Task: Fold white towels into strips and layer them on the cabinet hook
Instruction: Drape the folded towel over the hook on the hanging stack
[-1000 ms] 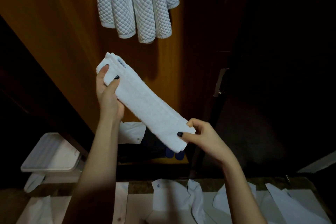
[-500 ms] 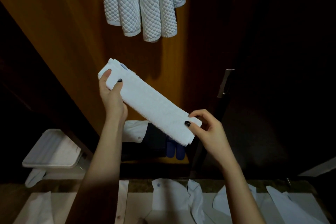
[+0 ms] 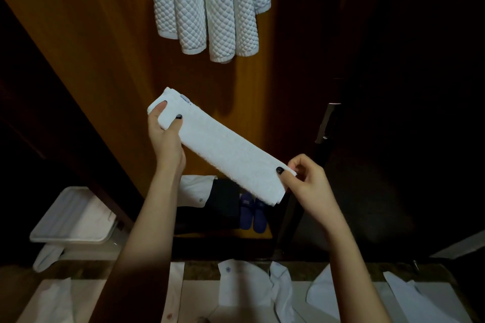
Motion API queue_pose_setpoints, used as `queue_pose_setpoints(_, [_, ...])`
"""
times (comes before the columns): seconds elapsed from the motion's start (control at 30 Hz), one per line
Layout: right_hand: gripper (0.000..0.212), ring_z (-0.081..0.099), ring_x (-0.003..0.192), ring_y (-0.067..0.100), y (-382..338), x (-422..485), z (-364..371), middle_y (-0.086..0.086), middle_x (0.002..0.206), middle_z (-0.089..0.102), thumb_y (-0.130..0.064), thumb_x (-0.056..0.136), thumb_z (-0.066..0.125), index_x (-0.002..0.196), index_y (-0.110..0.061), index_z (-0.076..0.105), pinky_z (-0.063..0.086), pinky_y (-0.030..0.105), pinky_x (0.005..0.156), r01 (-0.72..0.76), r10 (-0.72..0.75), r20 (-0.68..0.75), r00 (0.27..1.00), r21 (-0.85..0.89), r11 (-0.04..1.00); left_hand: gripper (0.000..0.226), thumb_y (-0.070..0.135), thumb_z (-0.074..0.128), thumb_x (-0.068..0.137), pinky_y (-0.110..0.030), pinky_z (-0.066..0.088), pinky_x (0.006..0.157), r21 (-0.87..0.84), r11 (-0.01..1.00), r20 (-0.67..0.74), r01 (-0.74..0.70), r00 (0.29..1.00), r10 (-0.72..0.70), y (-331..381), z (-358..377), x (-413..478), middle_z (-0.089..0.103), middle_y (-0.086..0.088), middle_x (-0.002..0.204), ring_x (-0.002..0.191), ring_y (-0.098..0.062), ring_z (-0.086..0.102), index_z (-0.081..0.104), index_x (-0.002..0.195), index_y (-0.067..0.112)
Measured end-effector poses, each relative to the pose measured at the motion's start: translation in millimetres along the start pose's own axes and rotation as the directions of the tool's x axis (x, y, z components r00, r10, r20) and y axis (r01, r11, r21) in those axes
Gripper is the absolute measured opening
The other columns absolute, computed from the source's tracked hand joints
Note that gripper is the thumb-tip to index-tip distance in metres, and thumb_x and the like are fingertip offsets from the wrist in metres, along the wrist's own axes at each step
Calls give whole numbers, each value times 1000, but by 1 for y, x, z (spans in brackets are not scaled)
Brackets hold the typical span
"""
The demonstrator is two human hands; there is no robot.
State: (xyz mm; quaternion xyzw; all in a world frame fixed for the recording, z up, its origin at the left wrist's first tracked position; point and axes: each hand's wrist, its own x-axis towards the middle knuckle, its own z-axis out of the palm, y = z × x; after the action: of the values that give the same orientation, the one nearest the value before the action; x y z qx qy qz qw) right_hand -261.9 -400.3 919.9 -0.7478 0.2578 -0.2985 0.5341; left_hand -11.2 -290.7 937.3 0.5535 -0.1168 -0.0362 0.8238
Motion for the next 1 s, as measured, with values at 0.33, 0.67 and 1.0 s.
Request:
queue_pose_setpoints(0.33, [27, 58, 74, 12, -72, 93, -54, 8, 102, 62, -8, 98, 53, 122, -20, 58, 48, 24, 58, 81, -65, -170, 983, 91, 993, 30, -2, 62, 86, -14, 46, 54, 88, 996, 325, 4, 945, -32, 73, 25, 55, 62, 10, 103, 85, -2, 62, 72, 87, 27])
queue_pose_setpoints(0.67, [24, 52, 55, 2, -196, 186, -73, -11, 68, 63, 7, 93, 50, 99, -9, 67, 43, 16, 49, 235, -254, 150, 956, 129, 963, 25, -3, 64, 86, -14, 50, 56, 105, 964, 454, -243, 875, 171, 192, 40, 134, 67, 2, 98, 70, 1, 65, 74, 95, 18])
queue_pose_setpoints(1.0, [30, 56, 70, 12, -332, 291, -75, 10, 90, 66, 8, 89, 55, 94, -14, 74, 46, 22, 60, 545, -544, -44, 838, 138, 827, 34, -2, 55, 93, -11, 51, 67, -55, 904, 531, -425, 754, 387, 299, 87, 241, 65, 8, 111, 86, 3, 67, 72, 102, 26])
